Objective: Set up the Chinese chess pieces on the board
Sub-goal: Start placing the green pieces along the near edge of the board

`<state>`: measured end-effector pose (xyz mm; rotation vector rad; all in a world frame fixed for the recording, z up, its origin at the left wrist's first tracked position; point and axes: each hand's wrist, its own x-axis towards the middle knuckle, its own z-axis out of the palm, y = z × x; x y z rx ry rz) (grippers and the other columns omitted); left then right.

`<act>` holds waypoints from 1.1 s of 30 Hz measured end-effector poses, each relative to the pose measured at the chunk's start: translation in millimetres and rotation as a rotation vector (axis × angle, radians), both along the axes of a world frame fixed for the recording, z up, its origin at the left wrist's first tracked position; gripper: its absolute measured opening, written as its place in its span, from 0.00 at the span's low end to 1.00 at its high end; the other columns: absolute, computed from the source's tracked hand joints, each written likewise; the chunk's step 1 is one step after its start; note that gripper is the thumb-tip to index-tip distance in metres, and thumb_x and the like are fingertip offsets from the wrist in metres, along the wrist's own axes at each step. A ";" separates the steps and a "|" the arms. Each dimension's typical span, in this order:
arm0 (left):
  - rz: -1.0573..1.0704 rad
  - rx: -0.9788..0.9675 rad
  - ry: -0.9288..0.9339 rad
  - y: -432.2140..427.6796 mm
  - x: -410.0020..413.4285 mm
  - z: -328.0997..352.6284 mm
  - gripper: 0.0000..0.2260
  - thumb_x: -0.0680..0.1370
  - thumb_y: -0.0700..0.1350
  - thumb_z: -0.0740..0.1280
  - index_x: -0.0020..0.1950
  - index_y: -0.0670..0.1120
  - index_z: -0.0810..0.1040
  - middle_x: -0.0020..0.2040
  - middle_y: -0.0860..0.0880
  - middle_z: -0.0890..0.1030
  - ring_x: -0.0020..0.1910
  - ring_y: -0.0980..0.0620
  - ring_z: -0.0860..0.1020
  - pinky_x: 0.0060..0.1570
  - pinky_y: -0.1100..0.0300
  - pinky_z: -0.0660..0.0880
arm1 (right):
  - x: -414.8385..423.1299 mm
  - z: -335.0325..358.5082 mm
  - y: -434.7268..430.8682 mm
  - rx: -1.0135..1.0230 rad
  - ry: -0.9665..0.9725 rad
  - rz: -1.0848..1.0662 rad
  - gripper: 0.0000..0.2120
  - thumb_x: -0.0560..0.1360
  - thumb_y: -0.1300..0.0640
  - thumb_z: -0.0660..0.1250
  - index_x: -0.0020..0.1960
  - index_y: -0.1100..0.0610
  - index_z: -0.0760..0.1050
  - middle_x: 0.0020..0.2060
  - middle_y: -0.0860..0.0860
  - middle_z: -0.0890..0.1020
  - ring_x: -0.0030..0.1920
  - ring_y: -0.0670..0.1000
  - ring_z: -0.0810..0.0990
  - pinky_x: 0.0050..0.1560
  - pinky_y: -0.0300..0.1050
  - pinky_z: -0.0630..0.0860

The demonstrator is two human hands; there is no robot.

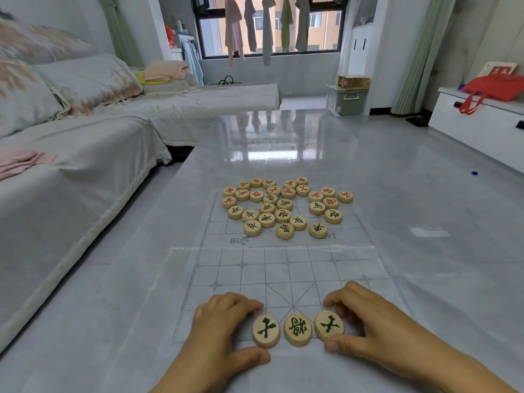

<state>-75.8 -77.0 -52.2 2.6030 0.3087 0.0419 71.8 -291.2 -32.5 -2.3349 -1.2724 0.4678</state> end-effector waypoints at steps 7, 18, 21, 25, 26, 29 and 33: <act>-0.014 -0.077 0.005 7.5 1.2 0.7 0.33 0.51 0.81 0.54 0.53 0.72 0.63 0.56 0.71 0.65 0.60 0.72 0.61 0.58 0.74 0.54 | 18.3 -2.6 0.5 0.085 -0.008 -0.122 0.09 0.74 0.42 0.60 0.54 0.41 0.68 0.47 0.40 0.72 0.49 0.40 0.73 0.50 0.32 0.70; 0.158 -0.254 -0.288 23.3 -2.2 -6.4 0.30 0.58 0.79 0.55 0.55 0.68 0.69 0.57 0.68 0.71 0.57 0.65 0.70 0.53 0.76 0.65 | 78.3 -18.7 3.5 0.067 -0.145 -0.348 0.14 0.76 0.51 0.63 0.61 0.52 0.71 0.43 0.43 0.70 0.42 0.42 0.72 0.39 0.32 0.67; 0.179 -0.287 -0.267 27.6 -2.3 -6.4 0.31 0.57 0.80 0.55 0.53 0.66 0.73 0.56 0.68 0.71 0.56 0.65 0.71 0.51 0.76 0.66 | 85.0 -15.6 13.0 -0.005 -0.162 -0.356 0.16 0.76 0.50 0.62 0.63 0.52 0.69 0.42 0.44 0.70 0.39 0.43 0.71 0.36 0.33 0.65; 0.153 -0.236 -0.196 29.8 -1.6 -9.1 0.34 0.56 0.81 0.52 0.50 0.62 0.76 0.53 0.66 0.73 0.58 0.66 0.67 0.52 0.77 0.65 | 105.2 -8.1 34.1 -0.049 -0.239 -0.365 0.22 0.76 0.49 0.62 0.67 0.54 0.65 0.48 0.48 0.69 0.46 0.47 0.71 0.45 0.38 0.68; 0.148 -0.226 -0.188 30.5 -1.5 -9.6 0.34 0.56 0.81 0.52 0.50 0.62 0.75 0.53 0.66 0.72 0.59 0.66 0.67 0.53 0.77 0.64 | 112.2 -7.0 40.3 -0.037 -0.244 -0.381 0.22 0.77 0.50 0.61 0.68 0.54 0.64 0.51 0.50 0.71 0.48 0.50 0.72 0.49 0.41 0.69; 0.143 -0.231 -0.170 33.2 -0.9 -8.8 0.35 0.56 0.81 0.53 0.50 0.61 0.75 0.54 0.66 0.72 0.60 0.66 0.67 0.55 0.77 0.64 | 132.5 -8.9 55.1 0.026 -0.249 -0.443 0.22 0.78 0.53 0.58 0.71 0.53 0.61 0.60 0.57 0.70 0.57 0.56 0.72 0.59 0.48 0.69; 0.141 -0.251 -0.134 37.3 -0.5 -7.6 0.35 0.54 0.81 0.54 0.50 0.62 0.76 0.54 0.66 0.72 0.59 0.67 0.67 0.55 0.75 0.66 | 138.6 -24.5 64.6 0.061 -0.300 -0.446 0.21 0.79 0.53 0.57 0.71 0.50 0.62 0.60 0.57 0.68 0.59 0.57 0.68 0.61 0.48 0.66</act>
